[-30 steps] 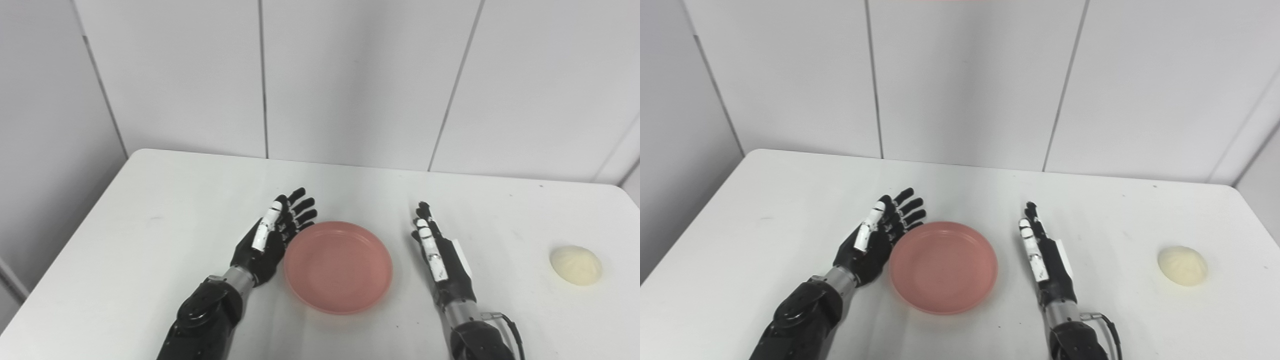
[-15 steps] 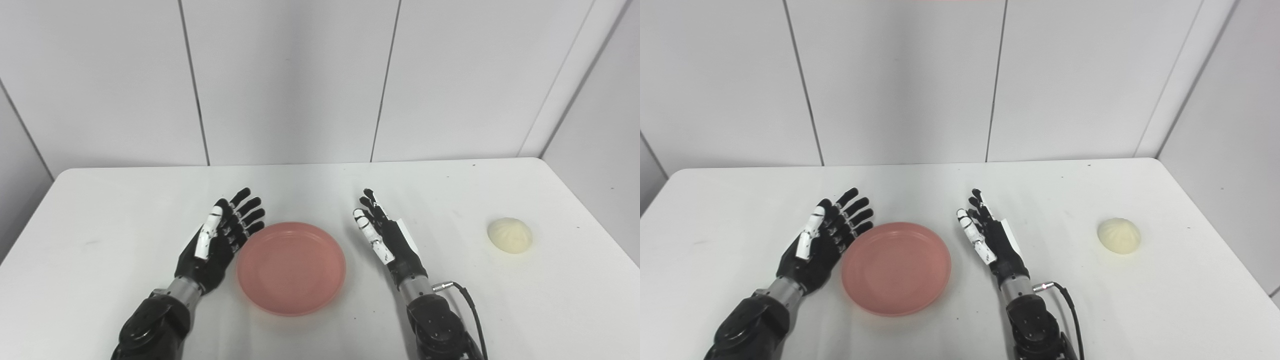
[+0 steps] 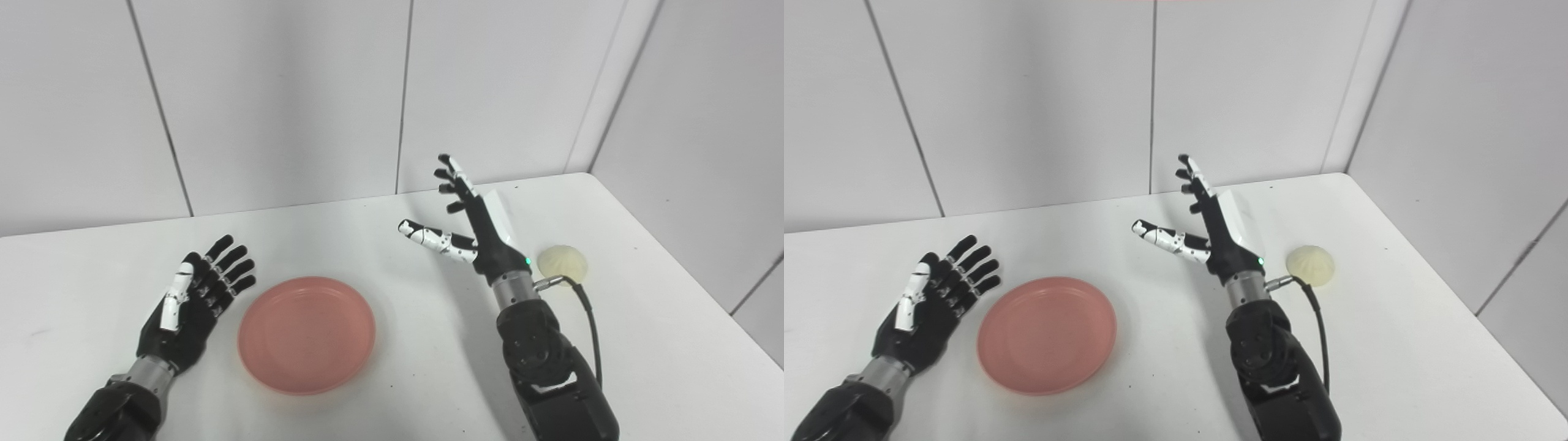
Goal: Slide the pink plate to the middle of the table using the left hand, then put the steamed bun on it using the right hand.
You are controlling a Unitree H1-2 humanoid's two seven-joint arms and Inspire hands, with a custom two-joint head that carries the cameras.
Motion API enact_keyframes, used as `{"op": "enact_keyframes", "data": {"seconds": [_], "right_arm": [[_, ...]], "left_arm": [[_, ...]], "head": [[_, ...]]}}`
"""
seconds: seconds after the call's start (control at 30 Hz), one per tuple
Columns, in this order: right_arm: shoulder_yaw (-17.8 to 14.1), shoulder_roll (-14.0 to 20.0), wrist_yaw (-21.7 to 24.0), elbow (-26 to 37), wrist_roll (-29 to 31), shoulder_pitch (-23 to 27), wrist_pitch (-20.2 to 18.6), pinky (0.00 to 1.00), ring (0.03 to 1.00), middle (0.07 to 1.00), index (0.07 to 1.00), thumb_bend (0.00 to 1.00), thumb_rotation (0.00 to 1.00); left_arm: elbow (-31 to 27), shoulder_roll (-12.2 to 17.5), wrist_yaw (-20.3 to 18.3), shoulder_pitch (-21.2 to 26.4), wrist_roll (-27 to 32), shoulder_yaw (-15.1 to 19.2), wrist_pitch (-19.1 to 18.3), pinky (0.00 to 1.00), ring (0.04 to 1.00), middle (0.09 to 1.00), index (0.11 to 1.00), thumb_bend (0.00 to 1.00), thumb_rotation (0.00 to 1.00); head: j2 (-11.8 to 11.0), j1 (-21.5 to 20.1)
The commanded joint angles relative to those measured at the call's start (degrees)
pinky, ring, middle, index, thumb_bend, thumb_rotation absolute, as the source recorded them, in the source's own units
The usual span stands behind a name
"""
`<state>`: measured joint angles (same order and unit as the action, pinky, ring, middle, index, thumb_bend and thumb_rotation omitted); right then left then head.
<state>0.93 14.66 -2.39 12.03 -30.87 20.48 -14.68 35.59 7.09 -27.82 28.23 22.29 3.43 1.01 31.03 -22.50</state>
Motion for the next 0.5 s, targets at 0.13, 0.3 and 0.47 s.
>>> {"op": "enact_keyframes", "data": {"seconds": [0.13,0.3,0.47], "right_arm": [[-2.64,7.17,4.97,5.72,-3.2,2.07,-5.78,0.67,0.799,0.87,0.94,0.92,0.69],[-4.3,11.8,5.31,4.66,-5.06,0.78,-5.82,0.68,0.833,0.9,0.926,0.93,0.68],[-5.69,16.65,5.85,2.0,-7.54,-0.12,-6.37,0.68,0.831,0.912,0.919,0.96,0.66]], "left_arm": [[9.27,1.71,-0.36,-5.34,-0.83,1.17,-2.78,0.83,0.858,0.883,0.886,0.51,0.93],[11.99,2.56,-1.62,-4.54,-0.51,1.82,-1.65,0.82,0.848,0.876,0.879,0.52,0.92],[14.1,3.39,-2.59,-3.79,-0.47,2.46,-0.94,0.8,0.838,0.868,0.872,0.52,0.91]], "head": [[-0.04,-1.67],[0.05,-3.25],[0.02,-4.72]]}}
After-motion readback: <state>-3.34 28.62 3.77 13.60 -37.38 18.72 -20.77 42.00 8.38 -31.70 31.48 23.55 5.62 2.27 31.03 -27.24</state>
